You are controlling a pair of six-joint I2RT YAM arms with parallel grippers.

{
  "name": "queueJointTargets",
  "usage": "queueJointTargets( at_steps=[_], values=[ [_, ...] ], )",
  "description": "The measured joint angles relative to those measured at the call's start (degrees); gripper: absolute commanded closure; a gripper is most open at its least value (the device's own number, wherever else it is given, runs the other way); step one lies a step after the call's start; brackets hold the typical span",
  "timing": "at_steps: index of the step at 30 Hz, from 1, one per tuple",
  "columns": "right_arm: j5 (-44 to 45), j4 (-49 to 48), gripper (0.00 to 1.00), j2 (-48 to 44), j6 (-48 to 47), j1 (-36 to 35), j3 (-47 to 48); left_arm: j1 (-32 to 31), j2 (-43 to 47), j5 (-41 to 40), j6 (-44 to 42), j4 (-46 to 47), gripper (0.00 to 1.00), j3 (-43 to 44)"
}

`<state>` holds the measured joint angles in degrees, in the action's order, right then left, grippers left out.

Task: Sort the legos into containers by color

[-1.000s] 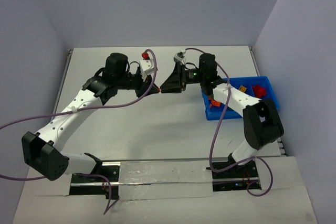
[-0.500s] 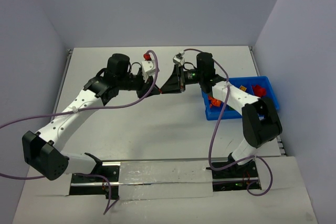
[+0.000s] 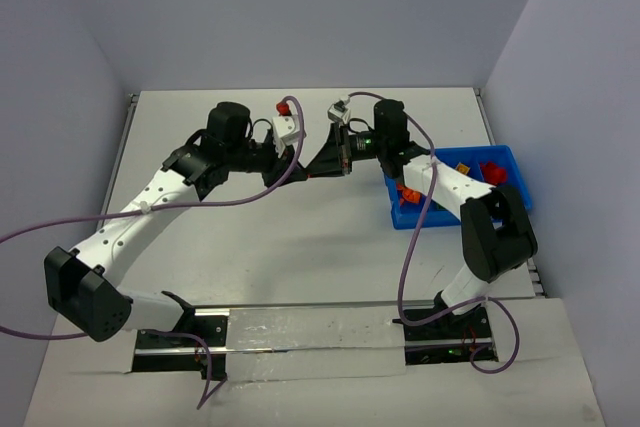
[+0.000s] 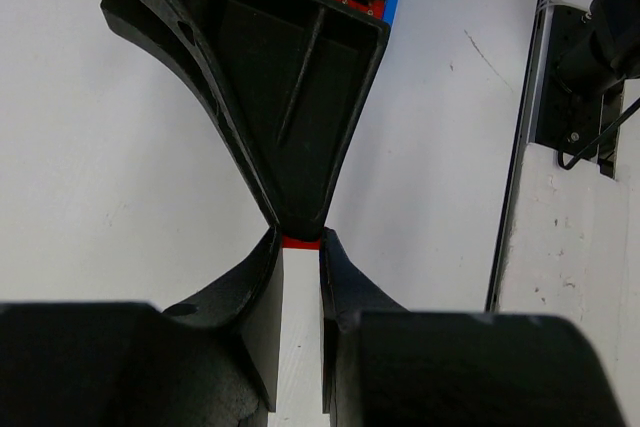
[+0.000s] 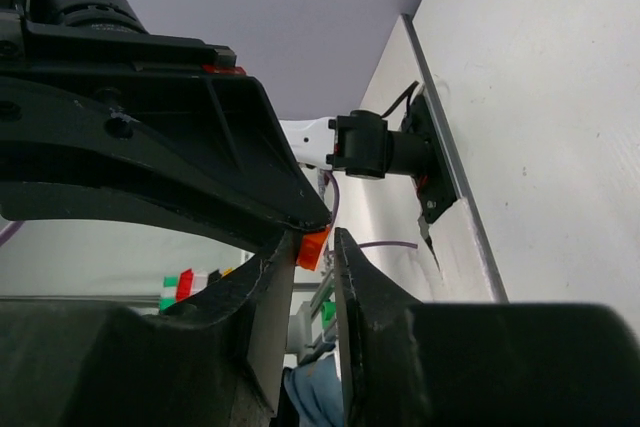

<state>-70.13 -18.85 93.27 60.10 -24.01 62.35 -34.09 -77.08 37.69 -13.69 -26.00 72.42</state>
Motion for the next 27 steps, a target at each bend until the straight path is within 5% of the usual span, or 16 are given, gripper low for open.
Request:
queueJointTargets(
  at_steps=[7, 9, 13, 16, 27],
  values=[
    [0.2, 0.4, 0.98, 0.0, -0.4, -0.2, 0.0, 0.0, -0.3, -0.4, 0.0, -0.3, 0.99, 0.1],
    [0.3, 0.4, 1.00, 0.0, -0.4, -0.2, 0.0, 0.0, -0.3, -0.7, 0.0, -0.4, 0.91, 0.2],
    [0.3, 0.6, 1.00, 0.0, -0.7, -0.2, 0.0, -0.2, -0.3, -2.3, 0.4, -0.3, 0.18, 0.3],
    [-0.1, 2.3, 1.00, 0.0, -2.6, -0.3, 0.0, -0.4, -0.4, -5.4, 1.1, 0.1, 0.02, 0.4],
    [13.4, 39.4, 1.00, -2.1, -34.8, 11.2, 10.6, 8.7, 1.3, -9.7, 2.6, -0.5, 0.01, -0.7]
  ],
)
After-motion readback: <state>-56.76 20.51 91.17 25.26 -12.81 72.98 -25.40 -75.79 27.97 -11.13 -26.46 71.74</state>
